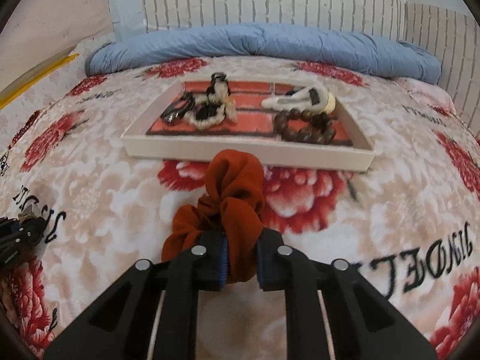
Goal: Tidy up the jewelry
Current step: 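Carry the watch and orange scrunchie into the tray and open both tools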
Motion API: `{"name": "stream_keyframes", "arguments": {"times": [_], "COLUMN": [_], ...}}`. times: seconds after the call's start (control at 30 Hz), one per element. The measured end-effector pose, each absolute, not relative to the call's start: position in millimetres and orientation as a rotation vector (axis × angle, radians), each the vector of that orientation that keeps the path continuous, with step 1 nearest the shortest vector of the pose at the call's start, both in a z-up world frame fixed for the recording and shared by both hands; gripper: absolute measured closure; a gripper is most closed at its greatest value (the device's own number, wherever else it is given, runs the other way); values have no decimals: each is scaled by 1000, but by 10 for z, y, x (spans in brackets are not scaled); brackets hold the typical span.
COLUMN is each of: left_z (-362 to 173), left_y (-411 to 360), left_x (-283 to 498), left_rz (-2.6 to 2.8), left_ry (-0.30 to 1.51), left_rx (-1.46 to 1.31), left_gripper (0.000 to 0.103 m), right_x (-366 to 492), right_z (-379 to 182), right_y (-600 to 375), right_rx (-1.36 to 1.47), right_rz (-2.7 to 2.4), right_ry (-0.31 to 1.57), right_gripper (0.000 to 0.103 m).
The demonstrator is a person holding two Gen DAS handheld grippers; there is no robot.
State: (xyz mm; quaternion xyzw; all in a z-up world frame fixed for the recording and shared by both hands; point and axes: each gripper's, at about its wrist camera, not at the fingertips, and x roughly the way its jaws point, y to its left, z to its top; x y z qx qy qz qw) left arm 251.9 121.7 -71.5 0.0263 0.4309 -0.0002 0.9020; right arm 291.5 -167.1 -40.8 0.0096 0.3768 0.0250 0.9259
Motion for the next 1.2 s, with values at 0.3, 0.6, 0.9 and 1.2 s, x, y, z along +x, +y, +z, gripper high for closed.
{"name": "stream_keyframes", "arguments": {"times": [0.3, 0.6, 0.9, 1.2], "left_z": [-229, 441, 680, 254], "left_y": [992, 265, -440, -672], "left_x": [2754, 3155, 3642, 4034], "left_rz": [49, -32, -114, -109], "left_ry": [787, 641, 565, 572], "left_rx": [57, 42, 18, 28], "left_gripper": [90, 90, 90, 90], "right_x": [3080, 3350, 3727, 3916], "right_z": [27, 446, 446, 8], "right_y": [-2152, -2720, -2843, -2910], "right_rx": [39, 108, 105, 114], "right_rz": [46, 14, 4, -32], "right_ry": [654, 555, 510, 533], "right_gripper": [88, 89, 89, 89]}}
